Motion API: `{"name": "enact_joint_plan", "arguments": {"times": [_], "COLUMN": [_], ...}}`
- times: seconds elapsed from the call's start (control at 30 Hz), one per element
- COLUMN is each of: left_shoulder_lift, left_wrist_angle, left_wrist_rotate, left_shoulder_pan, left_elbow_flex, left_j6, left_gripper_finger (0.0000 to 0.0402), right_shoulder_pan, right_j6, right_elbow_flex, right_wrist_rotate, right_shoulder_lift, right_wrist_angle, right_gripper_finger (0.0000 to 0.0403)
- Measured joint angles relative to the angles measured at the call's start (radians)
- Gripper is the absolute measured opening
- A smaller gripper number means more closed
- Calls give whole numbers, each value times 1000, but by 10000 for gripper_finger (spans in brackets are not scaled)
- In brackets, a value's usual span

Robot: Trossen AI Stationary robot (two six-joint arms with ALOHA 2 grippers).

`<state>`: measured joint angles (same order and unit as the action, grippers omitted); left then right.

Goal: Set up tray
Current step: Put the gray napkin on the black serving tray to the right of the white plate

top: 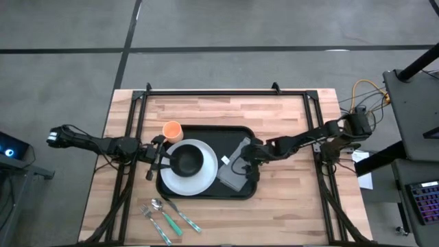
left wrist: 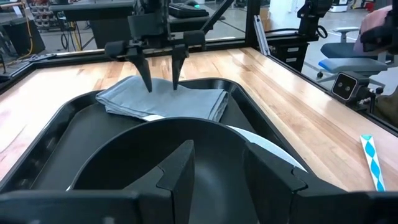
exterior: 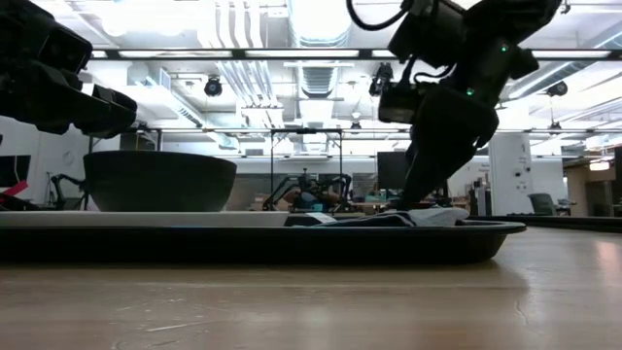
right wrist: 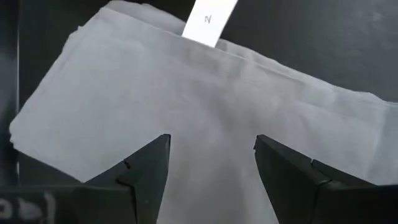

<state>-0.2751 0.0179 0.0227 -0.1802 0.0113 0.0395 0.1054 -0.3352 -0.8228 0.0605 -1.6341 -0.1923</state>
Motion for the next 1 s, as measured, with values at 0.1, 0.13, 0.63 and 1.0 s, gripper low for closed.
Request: {"name": "enact_joint_plan", "arguments": {"times": [0.1, 0.13, 0.63, 1.0], "left_shoulder_lift": [0, 0, -1, -1], "left_wrist_angle": [0, 0, 0, 0], "left_wrist_rotate": [0, 0, 0, 0], "left_shoulder_pan": [0, 0, 0, 0], "left_elbow_flex": [0, 0, 0, 0], "left_j6": [0, 0, 0, 0], "left_gripper_finger": [119, 119, 119, 119], "right_shoulder_pan": [1, 1, -2, -16], "right_j6": [10, 17, 353, 521], "right_elbow_flex": [-39, -53, -255, -301], "right_wrist_rotate": [0, 1, -10, -40], "right_shoulder_lift": [-48, -67, -248, -252], "right_wrist_angle": [-18, -35, -191, -232], "right_gripper_finger": [224, 224, 224, 224]}}
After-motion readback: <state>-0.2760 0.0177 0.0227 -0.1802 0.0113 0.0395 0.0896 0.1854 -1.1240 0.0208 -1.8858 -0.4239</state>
